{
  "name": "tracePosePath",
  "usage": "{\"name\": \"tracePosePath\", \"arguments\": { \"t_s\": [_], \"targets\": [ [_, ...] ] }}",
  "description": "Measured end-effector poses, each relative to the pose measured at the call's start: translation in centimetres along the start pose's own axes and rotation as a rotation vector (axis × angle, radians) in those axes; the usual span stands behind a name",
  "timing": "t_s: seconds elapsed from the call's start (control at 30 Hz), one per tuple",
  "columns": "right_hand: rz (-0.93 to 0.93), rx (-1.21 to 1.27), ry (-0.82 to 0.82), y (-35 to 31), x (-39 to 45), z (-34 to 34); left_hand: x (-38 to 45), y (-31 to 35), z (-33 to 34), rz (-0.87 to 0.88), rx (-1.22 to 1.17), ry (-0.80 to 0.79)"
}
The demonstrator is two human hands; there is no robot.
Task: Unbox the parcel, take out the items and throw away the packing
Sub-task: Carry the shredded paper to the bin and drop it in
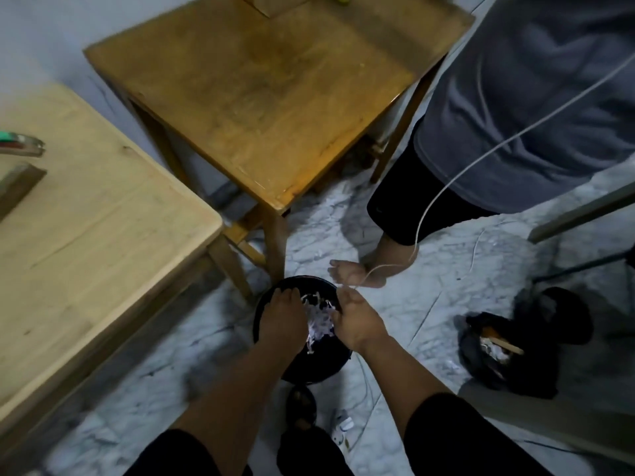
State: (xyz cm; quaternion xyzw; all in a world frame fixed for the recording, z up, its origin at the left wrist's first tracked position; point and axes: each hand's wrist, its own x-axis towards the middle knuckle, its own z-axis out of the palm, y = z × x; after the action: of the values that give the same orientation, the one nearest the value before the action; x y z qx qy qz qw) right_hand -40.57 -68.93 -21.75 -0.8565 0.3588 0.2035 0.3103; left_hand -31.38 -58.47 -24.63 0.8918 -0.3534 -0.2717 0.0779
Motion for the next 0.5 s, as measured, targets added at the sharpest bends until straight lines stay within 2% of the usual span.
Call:
{"name": "tracePosePath", "arguments": {
  "t_s": [0.17,0.27,0.37,0.4,0.5],
  "targets": [
    [-0.059,-0.116,0.092,-4.1,-1.1,-3.4,-1.0,-0.4,-3.7,0.097,0.174,0.098],
    [-0.180,-0.250,0.108,-7.2,-1.9,-6.3,-1.9,-1.0,-7.7,0.072,0.178,0.153],
    [-0.268,-0.264,0.116,-10.9,-2.5,-8.9,-2.7,-2.1,-11.9,0.140,0.220,0.273],
    [-0.305,-0.273,0.155,-12.2,-2.7,-9.7,-3.3,-2.5,-13.4,0.126,0.232,0.328],
    [-0.409,-0.341,0.240,-16.4,-3.6,-11.5,-5.6,-3.6,-18.1,-0.003,0.064,0.482]
  ]
}}
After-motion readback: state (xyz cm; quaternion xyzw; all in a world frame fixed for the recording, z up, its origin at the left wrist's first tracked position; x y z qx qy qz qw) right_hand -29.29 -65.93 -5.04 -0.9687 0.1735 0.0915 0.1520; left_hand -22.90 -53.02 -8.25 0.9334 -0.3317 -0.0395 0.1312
